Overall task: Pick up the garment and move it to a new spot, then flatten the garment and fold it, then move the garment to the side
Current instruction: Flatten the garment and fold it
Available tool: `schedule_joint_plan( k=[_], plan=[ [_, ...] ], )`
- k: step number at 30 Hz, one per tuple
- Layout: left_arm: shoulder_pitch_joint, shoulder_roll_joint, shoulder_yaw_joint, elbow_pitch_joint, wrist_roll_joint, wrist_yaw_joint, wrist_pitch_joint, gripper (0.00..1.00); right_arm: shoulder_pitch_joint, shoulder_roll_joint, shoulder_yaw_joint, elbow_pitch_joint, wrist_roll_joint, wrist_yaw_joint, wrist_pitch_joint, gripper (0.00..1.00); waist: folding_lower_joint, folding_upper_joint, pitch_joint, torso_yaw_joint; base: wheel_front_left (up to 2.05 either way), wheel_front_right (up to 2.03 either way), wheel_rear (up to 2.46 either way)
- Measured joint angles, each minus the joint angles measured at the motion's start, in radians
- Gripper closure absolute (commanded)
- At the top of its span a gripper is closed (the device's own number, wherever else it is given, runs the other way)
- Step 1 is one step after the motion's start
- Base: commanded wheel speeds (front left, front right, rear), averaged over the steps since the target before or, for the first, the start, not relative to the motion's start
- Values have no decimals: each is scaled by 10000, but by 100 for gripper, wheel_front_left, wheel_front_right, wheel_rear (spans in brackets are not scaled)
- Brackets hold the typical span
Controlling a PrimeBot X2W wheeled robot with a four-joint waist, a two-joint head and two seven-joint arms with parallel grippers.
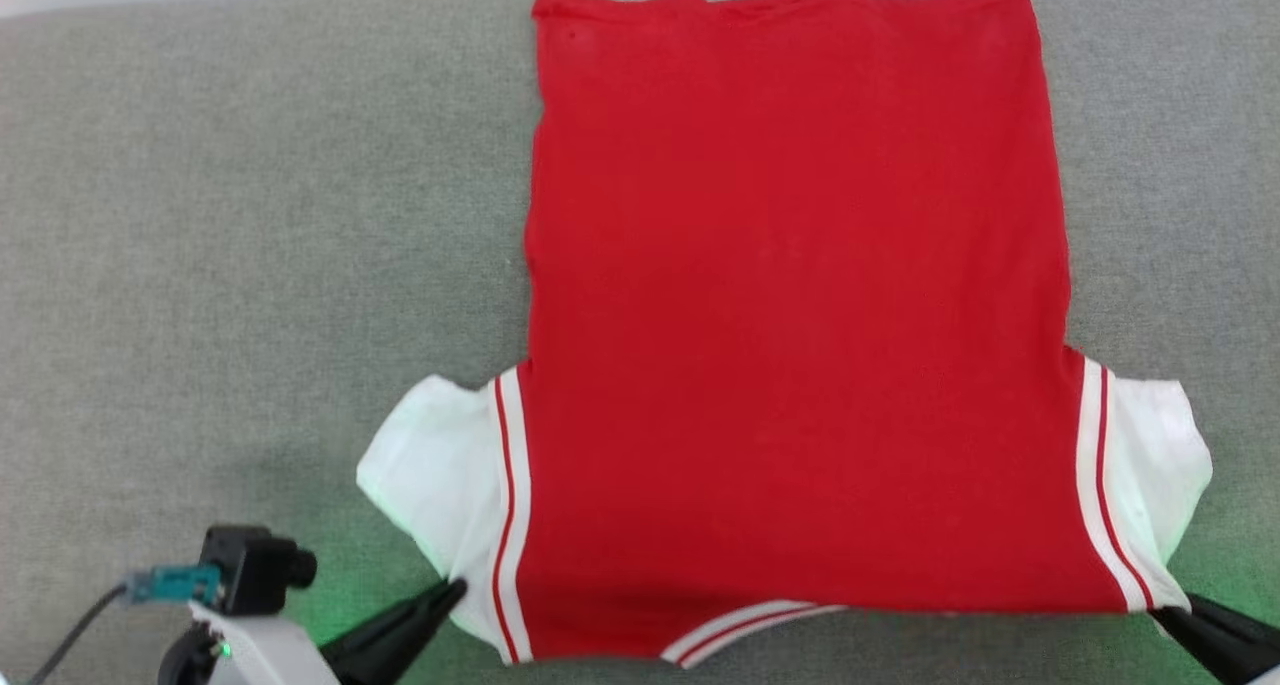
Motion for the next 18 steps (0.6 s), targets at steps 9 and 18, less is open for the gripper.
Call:
schedule_joint_plan(
  k=[9, 18],
  plan=[
    [535, 48, 236, -823, -286, 192, -550, 100, 904, 412, -1156, -685, -1241, -2, 732, 100, 1, 0, 82, 57, 0, 0, 0],
    [174, -970, 199, 345, -182, -322, -479, 100, 189, 1060, -943, -176, -2713, 0, 1235, 100, 1, 0, 242, 134, 0, 0, 0]
  ],
)
